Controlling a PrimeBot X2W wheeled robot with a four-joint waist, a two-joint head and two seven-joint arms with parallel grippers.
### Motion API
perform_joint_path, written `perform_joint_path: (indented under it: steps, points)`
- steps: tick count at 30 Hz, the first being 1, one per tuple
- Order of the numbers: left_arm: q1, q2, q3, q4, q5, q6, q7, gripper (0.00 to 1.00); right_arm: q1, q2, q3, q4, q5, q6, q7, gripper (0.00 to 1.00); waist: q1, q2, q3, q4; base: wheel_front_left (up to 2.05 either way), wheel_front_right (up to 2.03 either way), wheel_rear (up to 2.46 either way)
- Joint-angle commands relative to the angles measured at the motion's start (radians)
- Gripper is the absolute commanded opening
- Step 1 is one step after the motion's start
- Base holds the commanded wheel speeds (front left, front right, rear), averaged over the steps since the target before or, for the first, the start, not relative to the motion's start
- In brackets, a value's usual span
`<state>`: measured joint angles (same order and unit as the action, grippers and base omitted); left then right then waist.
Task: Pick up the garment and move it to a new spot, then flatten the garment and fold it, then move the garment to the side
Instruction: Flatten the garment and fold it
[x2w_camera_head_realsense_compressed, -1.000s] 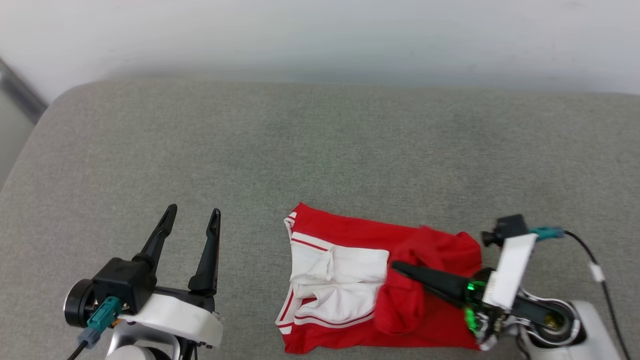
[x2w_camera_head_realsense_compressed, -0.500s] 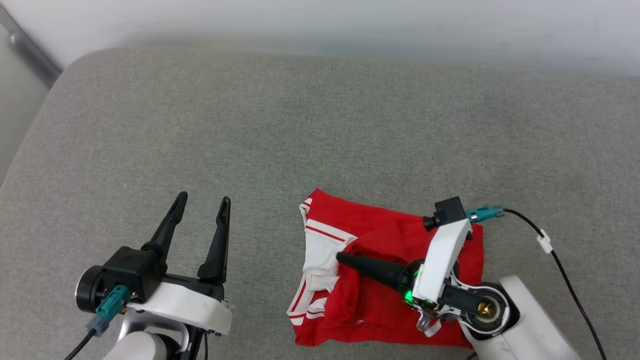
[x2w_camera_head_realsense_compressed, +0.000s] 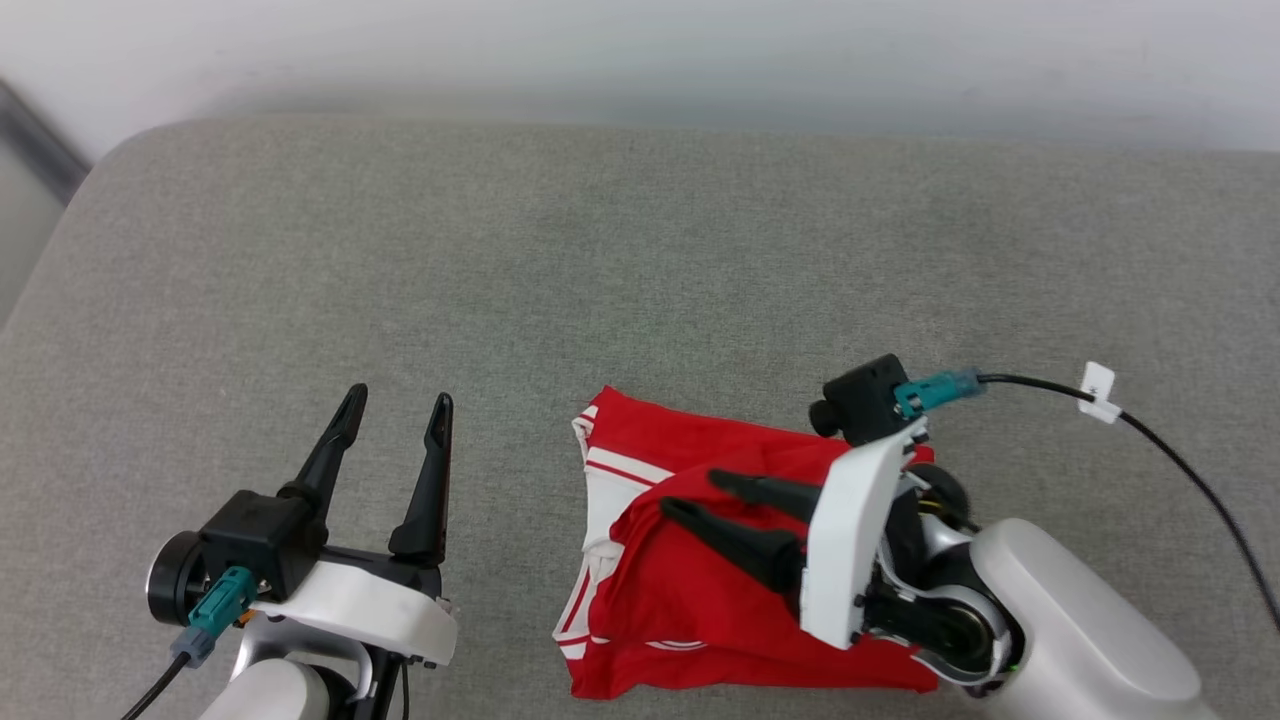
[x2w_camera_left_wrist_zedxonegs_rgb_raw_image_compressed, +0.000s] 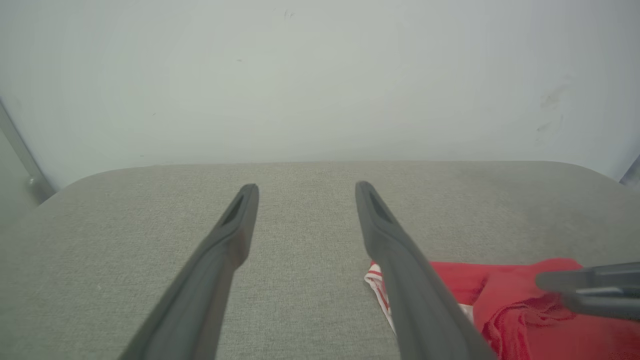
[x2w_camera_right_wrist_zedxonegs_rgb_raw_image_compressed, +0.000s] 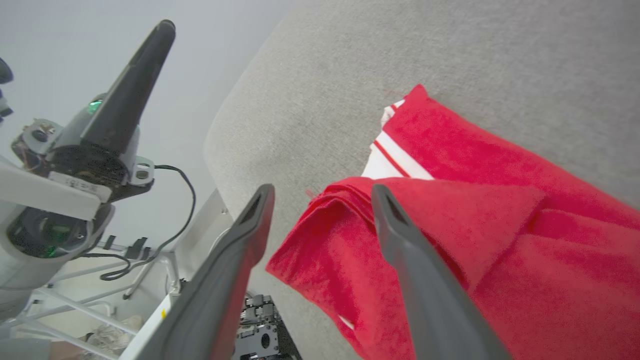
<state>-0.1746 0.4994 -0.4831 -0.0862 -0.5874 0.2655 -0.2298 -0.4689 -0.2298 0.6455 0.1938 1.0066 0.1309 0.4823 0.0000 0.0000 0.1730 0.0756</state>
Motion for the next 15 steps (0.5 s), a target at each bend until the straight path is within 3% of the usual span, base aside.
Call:
perform_joint_path:
  steps: [1,6,12,15]
  points:
    - [0.005,0.003,0.002,0.003,-0.004,0.006,-0.003,1.00,-0.013,-0.038,0.017,-0.002,-0.052,0.000,-0.034,1.00,0.0000,0.0000,-0.011,-0.009,0.00,0.00,0.00]
    - [0.026,0.012,0.011,0.002,-0.010,0.016,-0.004,1.00,0.004,-0.108,-0.034,0.046,-0.241,0.000,-0.150,1.00,0.0000,0.0000,-0.032,-0.032,0.00,0.00,0.00]
    - [0.055,0.017,0.031,0.004,-0.018,0.039,-0.011,1.00,0.092,-0.093,-0.265,0.072,-0.470,0.000,-0.282,1.00,0.0000,0.0000,-0.053,-0.064,0.00,0.00,0.00]
    - [0.075,0.024,0.040,0.007,-0.021,0.053,-0.011,1.00,0.152,-0.054,-0.411,0.037,-0.559,0.000,-0.337,1.00,0.0000,0.0000,-0.062,-0.083,0.00,0.00,0.00]
